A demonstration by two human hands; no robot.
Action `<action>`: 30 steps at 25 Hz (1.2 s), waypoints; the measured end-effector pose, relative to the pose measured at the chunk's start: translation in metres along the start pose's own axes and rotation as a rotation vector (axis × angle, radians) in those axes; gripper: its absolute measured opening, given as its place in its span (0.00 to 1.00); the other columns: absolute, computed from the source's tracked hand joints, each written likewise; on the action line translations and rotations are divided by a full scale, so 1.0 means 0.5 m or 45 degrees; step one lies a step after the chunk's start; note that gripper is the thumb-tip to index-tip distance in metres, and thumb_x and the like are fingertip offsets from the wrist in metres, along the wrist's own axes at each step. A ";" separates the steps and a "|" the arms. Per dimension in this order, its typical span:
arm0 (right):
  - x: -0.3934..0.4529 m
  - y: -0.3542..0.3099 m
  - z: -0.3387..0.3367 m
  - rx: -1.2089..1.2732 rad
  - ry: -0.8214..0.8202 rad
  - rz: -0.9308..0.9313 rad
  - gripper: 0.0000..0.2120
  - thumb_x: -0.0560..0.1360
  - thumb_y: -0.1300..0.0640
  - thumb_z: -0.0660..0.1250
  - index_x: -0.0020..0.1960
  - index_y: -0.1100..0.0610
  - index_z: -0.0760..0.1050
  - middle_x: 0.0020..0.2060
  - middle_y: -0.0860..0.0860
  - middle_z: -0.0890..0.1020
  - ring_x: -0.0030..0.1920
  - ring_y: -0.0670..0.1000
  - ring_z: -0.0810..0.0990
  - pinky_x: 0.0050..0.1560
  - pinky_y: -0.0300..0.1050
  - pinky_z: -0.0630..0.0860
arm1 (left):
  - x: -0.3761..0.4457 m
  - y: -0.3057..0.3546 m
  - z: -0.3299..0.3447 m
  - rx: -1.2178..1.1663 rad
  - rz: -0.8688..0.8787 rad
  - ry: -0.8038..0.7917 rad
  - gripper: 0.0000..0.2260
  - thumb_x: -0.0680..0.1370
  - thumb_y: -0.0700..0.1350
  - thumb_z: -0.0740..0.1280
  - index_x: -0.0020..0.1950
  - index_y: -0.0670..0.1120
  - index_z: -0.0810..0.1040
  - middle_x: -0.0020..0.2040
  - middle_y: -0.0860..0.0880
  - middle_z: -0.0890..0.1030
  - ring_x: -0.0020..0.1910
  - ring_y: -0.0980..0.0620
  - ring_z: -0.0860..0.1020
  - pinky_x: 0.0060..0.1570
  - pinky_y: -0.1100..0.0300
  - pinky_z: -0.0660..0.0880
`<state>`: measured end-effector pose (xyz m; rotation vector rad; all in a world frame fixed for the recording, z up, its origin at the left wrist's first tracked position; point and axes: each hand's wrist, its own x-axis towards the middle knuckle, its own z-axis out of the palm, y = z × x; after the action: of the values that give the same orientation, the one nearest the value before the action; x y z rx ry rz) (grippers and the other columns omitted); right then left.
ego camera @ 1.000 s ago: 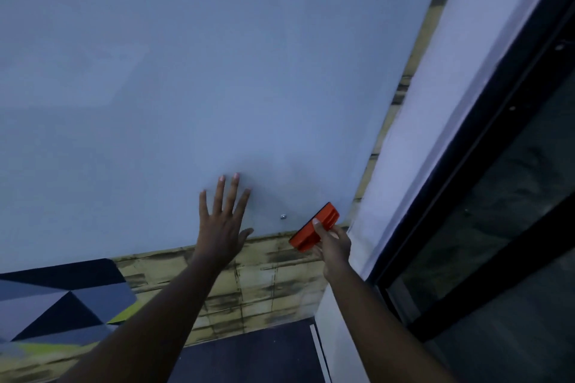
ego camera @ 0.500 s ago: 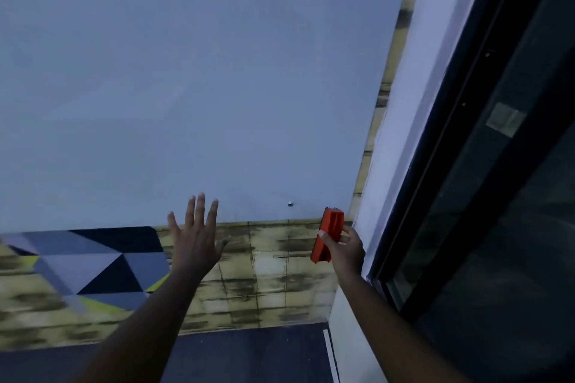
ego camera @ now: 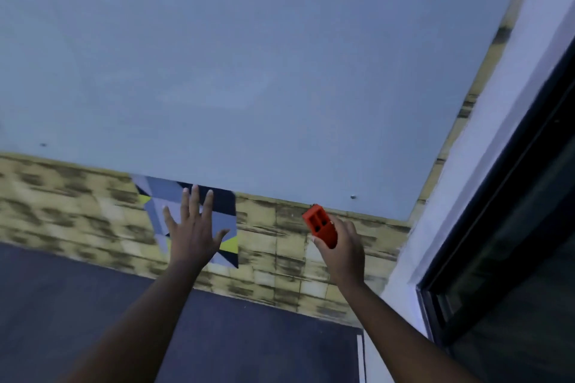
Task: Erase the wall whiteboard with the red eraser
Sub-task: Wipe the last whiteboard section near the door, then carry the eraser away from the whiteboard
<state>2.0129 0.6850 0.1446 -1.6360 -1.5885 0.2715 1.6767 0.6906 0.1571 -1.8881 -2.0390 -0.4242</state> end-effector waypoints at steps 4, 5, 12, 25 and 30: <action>0.009 -0.160 0.095 0.005 -0.039 -0.172 0.29 0.72 0.45 0.78 0.69 0.47 0.74 0.52 0.47 0.75 0.49 0.52 0.79 0.46 0.55 0.81 | -0.054 -0.172 -0.052 0.044 -0.084 0.056 0.45 0.75 0.64 0.75 0.84 0.44 0.63 0.85 0.38 0.59 0.84 0.36 0.58 0.71 0.22 0.58; 0.004 -0.207 0.132 0.015 -0.050 -0.216 0.29 0.72 0.45 0.78 0.69 0.48 0.73 0.52 0.47 0.75 0.48 0.53 0.80 0.46 0.55 0.81 | -0.066 -0.223 -0.066 0.065 -0.088 0.093 0.43 0.77 0.65 0.72 0.84 0.44 0.63 0.85 0.38 0.59 0.84 0.37 0.58 0.72 0.23 0.57; -0.185 -0.656 0.487 0.190 -0.247 -0.527 0.30 0.72 0.43 0.78 0.69 0.52 0.74 0.53 0.51 0.76 0.48 0.56 0.81 0.44 0.55 0.80 | -0.261 -0.759 -0.201 0.315 -0.298 0.161 0.44 0.75 0.63 0.75 0.84 0.43 0.64 0.84 0.38 0.60 0.84 0.37 0.57 0.74 0.23 0.53; -0.476 -1.268 0.888 0.368 -0.549 -0.984 0.31 0.71 0.44 0.78 0.71 0.51 0.74 0.54 0.51 0.80 0.52 0.57 0.81 0.52 0.56 0.78 | -0.620 -1.337 -0.364 0.574 -0.939 0.102 0.44 0.74 0.61 0.76 0.84 0.44 0.64 0.86 0.38 0.55 0.85 0.37 0.53 0.76 0.24 0.50; -0.527 -1.497 1.067 0.469 -0.590 -1.120 0.31 0.69 0.46 0.80 0.69 0.52 0.77 0.51 0.53 0.81 0.49 0.59 0.81 0.50 0.55 0.78 | -0.679 -1.558 -0.394 0.696 -1.126 0.082 0.43 0.75 0.60 0.76 0.84 0.45 0.64 0.86 0.39 0.54 0.86 0.37 0.52 0.76 0.24 0.52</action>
<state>1.0669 0.5585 0.2045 -0.5127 -2.2754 0.4489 0.9306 0.2401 0.1918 -0.6044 -2.5116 -0.0860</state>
